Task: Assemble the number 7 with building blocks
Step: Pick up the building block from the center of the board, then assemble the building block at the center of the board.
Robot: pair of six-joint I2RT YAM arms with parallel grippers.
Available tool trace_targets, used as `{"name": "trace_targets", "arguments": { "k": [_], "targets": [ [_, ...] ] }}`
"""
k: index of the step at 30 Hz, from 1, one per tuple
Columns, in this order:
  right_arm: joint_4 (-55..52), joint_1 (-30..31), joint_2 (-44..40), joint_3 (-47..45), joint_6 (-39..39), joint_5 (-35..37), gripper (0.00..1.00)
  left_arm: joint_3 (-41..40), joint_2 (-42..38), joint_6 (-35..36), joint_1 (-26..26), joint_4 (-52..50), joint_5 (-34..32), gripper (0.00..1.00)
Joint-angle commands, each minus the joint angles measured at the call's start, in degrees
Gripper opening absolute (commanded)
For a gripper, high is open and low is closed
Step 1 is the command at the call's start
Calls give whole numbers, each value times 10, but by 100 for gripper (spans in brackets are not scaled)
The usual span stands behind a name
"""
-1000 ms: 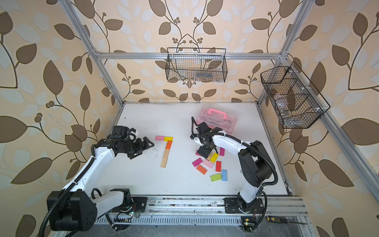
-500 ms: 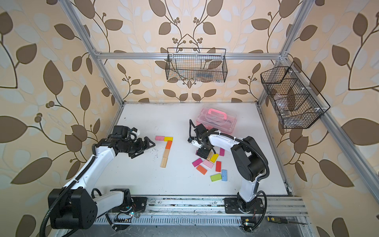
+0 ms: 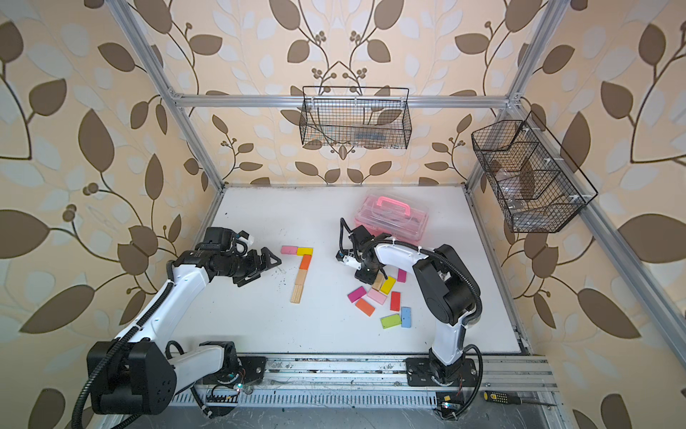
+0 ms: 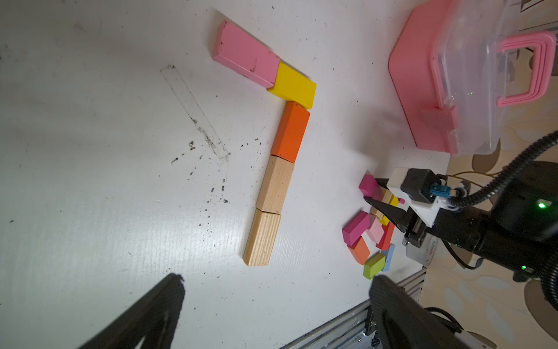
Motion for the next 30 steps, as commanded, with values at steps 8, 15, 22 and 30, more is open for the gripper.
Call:
{"name": "trace_targets", "arguments": {
  "k": [8,15,22,30],
  "targets": [
    [-40,15,3,108,-53,-60,30,-6,-4,11,3,7,17,99],
    [-123,48,115,268,-118,-35,30,-6,-13,12,3,6,15,99],
    [-143,49,177,346,-134,-30,30,-6,-10,12,2,8,16,99],
    [-149,53,230,401,-133,-36,30,-6,-7,12,3,8,18,99]
  ]
}}
